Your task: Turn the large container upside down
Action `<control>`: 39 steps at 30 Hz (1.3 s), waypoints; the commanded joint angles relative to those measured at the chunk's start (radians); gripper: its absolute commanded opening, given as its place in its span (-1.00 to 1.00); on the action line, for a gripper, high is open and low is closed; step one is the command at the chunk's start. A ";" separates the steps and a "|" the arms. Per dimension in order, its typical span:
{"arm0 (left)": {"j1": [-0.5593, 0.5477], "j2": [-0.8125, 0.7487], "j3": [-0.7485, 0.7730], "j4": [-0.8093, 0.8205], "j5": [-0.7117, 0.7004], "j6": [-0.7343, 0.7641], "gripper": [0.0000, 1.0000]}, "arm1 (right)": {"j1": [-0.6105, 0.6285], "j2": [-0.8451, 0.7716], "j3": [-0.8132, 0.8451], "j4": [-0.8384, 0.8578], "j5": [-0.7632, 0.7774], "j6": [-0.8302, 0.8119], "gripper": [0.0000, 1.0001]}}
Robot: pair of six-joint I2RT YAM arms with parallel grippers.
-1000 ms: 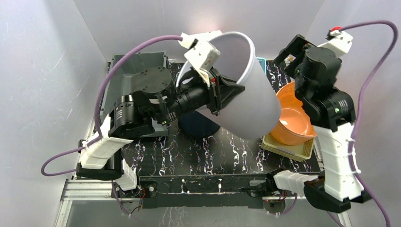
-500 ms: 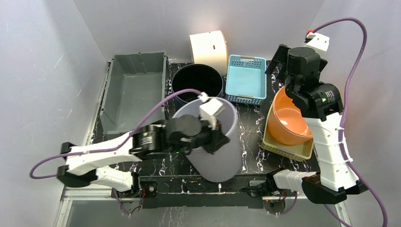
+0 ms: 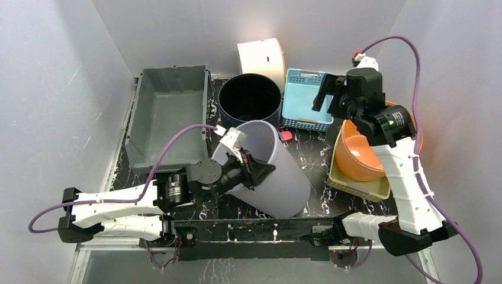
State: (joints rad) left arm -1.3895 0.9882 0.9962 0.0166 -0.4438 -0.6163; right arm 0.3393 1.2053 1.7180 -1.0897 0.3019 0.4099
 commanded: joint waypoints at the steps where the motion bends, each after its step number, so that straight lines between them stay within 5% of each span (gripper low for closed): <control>1: 0.004 0.043 0.077 0.094 0.110 0.069 -1.00 | 0.001 -0.010 -0.031 0.060 -0.185 0.038 0.96; 16: 0.003 0.130 -0.017 0.191 0.070 0.105 -1.00 | 0.000 -0.096 -0.146 0.013 -0.102 0.023 0.96; 27: 0.002 -0.171 -0.408 0.352 -0.061 -0.306 -1.00 | 0.001 -0.072 -0.131 0.019 -0.150 0.030 0.96; 32: 0.003 -0.186 -0.442 0.291 -0.097 -0.360 -1.00 | 0.001 -0.084 -0.169 0.012 -0.237 0.081 0.96; 39: 0.002 -0.270 -0.410 -0.050 -0.139 -0.389 -1.00 | 0.001 -0.103 -0.220 -0.104 -0.352 0.132 0.96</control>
State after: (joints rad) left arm -1.3827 0.7769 0.5694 0.1978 -0.5400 -0.9813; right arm 0.3401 1.1366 1.5303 -1.1393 0.0219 0.5072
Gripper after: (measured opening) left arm 0.096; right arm 0.980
